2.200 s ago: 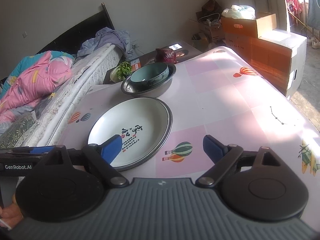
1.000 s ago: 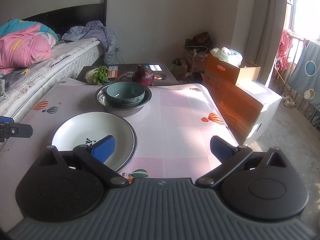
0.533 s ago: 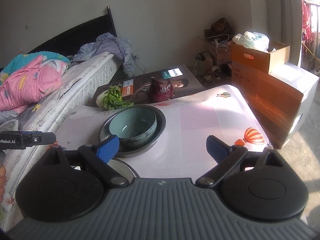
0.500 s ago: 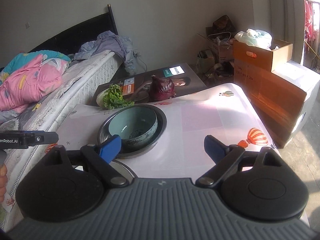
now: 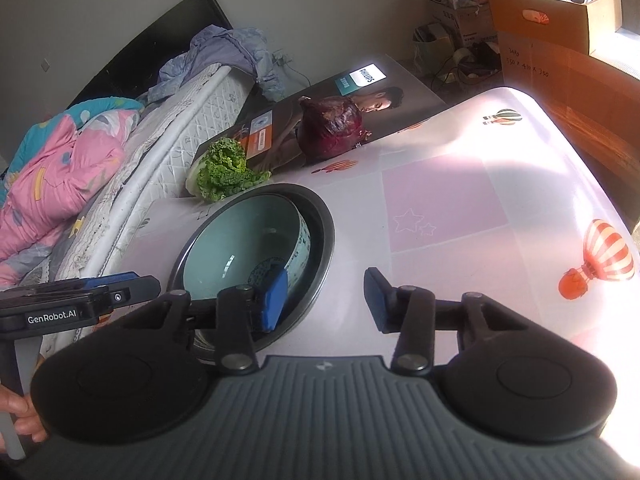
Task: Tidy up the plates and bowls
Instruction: 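Close both tools on the rim of the steel bowl holding the green bowl, then lift and carry the nested bowls with both tools over the plate stack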
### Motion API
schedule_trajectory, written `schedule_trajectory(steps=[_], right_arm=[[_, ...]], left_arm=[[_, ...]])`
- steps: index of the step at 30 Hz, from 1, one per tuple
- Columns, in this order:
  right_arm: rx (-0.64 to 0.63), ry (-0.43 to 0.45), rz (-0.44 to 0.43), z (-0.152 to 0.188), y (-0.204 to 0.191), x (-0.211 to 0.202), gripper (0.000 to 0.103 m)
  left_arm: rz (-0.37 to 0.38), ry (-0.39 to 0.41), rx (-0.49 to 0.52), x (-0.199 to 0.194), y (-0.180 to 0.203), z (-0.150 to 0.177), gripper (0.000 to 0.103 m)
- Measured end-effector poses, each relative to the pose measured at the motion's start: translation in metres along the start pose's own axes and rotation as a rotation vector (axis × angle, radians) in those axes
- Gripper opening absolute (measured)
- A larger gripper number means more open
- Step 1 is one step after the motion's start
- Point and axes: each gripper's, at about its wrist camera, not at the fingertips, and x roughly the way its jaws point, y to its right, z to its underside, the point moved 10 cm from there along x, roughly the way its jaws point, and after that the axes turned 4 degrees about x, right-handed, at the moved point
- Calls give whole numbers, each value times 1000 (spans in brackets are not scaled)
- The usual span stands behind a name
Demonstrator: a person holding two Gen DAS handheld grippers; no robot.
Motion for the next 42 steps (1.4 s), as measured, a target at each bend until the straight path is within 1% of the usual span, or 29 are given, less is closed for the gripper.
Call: schedule_trajectory(steps=[3, 4, 5, 11, 16, 20, 28, 34, 37, 39, 40, 42], right_arm=[[4, -22, 4, 2, 2, 12, 34], [3, -28, 7, 4, 2, 15, 30], [5, -33, 1, 5, 2, 18, 29], [-1, -52, -2, 4, -1, 31, 23], [2, -58, -9, 4, 0, 35, 22], [11, -68, -17, 4, 1, 39, 22], [48, -92, -40, 5, 4, 53, 22], [51, -86, -39, 5, 3, 58, 22], [61, -83, -45, 7, 4, 58, 22], [63, -78, -53, 7, 3, 59, 20], [64, -74, -68, 7, 0, 59, 15], [54, -66, -63, 7, -1, 58, 15]], left_arm=[[-15, -17, 21, 9, 2, 1, 47], [-23, -22, 30, 11, 3, 2, 45], [-31, -26, 39, 13, 4, 3, 43], [-46, -62, 54, 27, 3, 9, 37], [-39, -84, 54, 38, 3, 15, 34], [-49, -83, 71, 42, 4, 15, 32], [-47, -92, 70, 50, 5, 14, 28], [-41, -102, 53, 54, 3, 14, 26], [-28, -107, 26, 56, 1, 14, 25], [-24, -106, 14, 57, 0, 14, 24], [-23, -106, 12, 57, 0, 14, 24], [-13, -104, -2, 56, -1, 14, 24]])
